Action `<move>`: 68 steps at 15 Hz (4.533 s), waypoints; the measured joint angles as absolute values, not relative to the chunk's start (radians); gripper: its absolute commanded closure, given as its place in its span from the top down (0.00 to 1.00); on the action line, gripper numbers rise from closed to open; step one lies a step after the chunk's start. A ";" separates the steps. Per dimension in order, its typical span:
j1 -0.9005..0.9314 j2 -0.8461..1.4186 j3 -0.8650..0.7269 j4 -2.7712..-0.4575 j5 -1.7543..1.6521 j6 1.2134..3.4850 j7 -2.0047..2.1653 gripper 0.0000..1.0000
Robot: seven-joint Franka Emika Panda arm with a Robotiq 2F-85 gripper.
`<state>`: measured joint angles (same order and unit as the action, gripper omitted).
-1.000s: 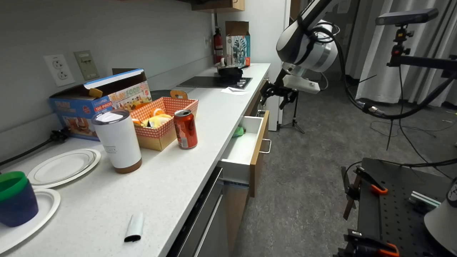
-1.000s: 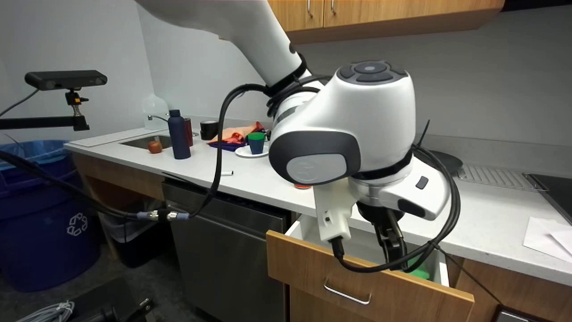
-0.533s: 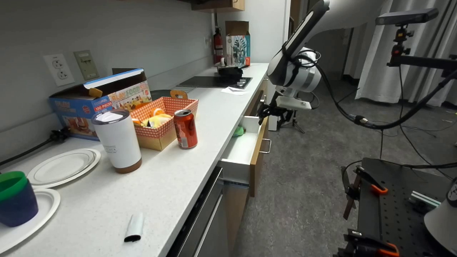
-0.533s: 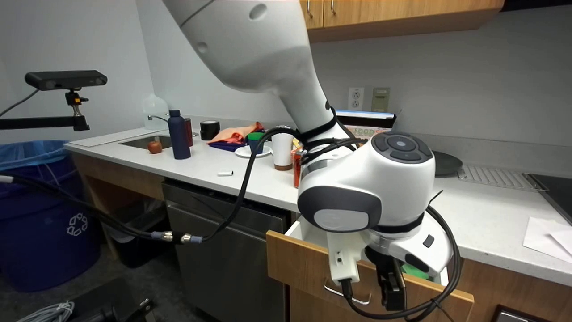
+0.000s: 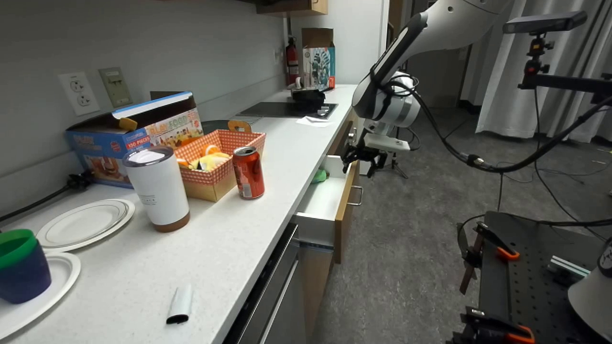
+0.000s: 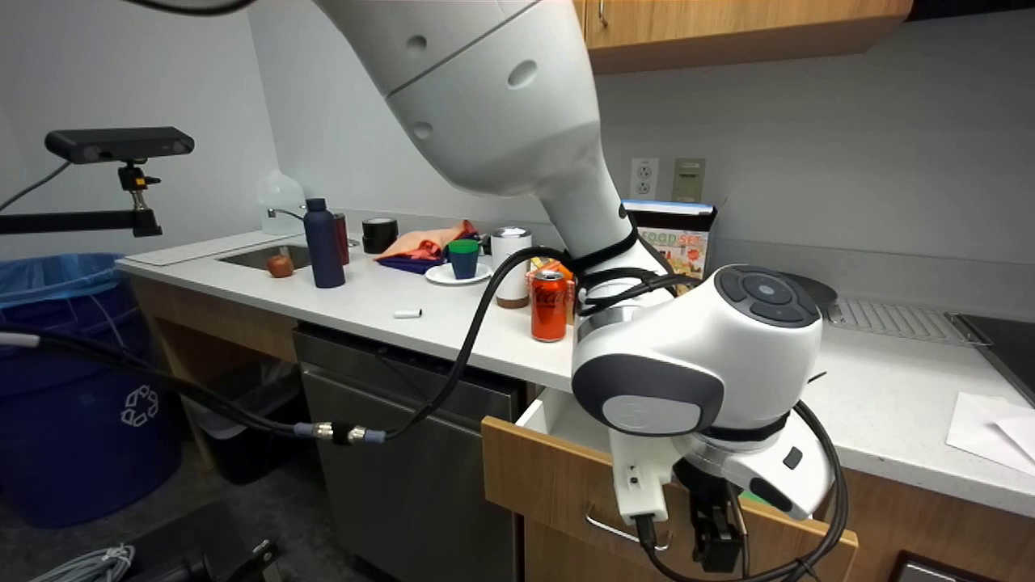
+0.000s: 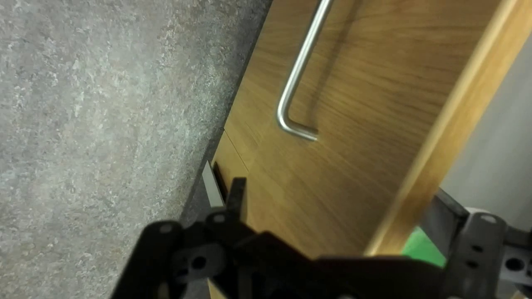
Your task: Open the top drawer and remove the green object
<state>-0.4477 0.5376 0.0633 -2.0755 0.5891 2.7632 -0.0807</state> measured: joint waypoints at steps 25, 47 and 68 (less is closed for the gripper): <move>-0.005 0.179 -0.418 -2.322 -0.373 2.414 0.763 1.00; -0.200 0.227 -0.255 -2.224 0.063 2.601 0.178 1.00; -0.365 0.712 -0.108 -1.767 0.269 2.519 0.014 1.00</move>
<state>-0.3653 0.7121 -0.1084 -1.7666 0.2694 2.5188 0.0142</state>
